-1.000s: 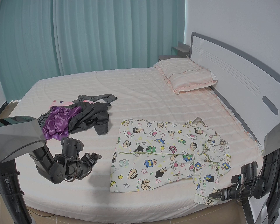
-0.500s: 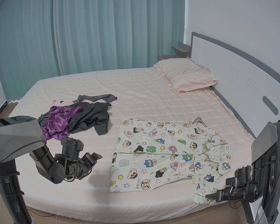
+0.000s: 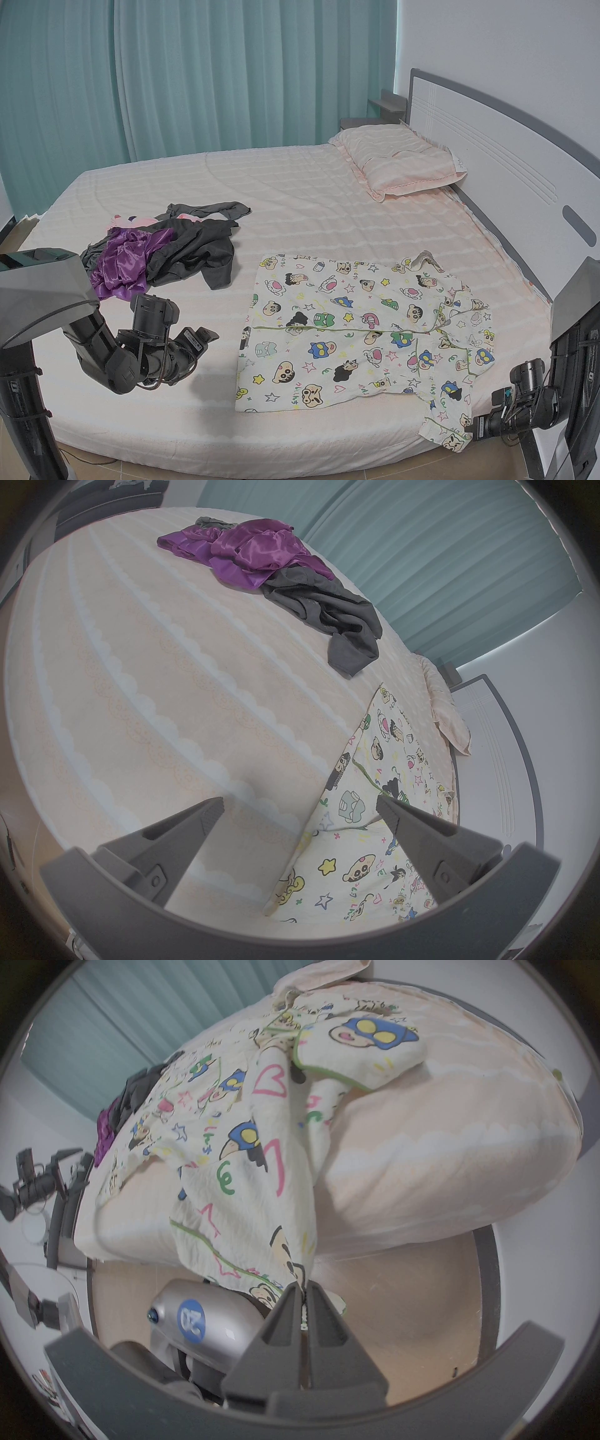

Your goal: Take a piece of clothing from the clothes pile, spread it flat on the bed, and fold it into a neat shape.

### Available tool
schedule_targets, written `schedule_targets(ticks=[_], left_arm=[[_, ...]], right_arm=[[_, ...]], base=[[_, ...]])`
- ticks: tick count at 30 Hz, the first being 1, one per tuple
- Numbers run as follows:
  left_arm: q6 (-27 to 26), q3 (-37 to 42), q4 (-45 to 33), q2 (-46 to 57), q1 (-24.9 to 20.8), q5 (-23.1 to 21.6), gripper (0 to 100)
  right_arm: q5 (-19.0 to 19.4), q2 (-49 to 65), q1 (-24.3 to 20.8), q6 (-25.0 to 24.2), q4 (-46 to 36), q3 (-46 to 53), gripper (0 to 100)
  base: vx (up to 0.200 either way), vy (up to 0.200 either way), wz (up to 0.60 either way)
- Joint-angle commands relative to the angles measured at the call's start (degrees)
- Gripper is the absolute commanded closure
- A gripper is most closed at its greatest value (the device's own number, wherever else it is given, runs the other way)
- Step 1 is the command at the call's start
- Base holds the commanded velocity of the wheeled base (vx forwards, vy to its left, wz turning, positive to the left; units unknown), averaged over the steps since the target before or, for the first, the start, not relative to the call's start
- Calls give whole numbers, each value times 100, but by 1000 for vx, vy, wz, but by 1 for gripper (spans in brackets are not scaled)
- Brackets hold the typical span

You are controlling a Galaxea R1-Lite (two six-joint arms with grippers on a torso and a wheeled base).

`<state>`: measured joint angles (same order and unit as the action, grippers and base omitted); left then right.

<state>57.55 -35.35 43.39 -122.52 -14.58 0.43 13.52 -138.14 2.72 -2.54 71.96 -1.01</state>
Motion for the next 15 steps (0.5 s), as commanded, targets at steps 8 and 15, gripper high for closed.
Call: schedule_targets(ticks=[8, 15], left_arm=[[2, 2, -6, 17, -1, 1, 0], [2, 2, -6, 17, -10, 1, 0]], right_arm=[[-16, 517, 906, 1089, -578, 101, 100], [-42, 789, 1047, 1343, -1246, 101, 100]], base=[[0, 0, 0], [0, 0, 0]])
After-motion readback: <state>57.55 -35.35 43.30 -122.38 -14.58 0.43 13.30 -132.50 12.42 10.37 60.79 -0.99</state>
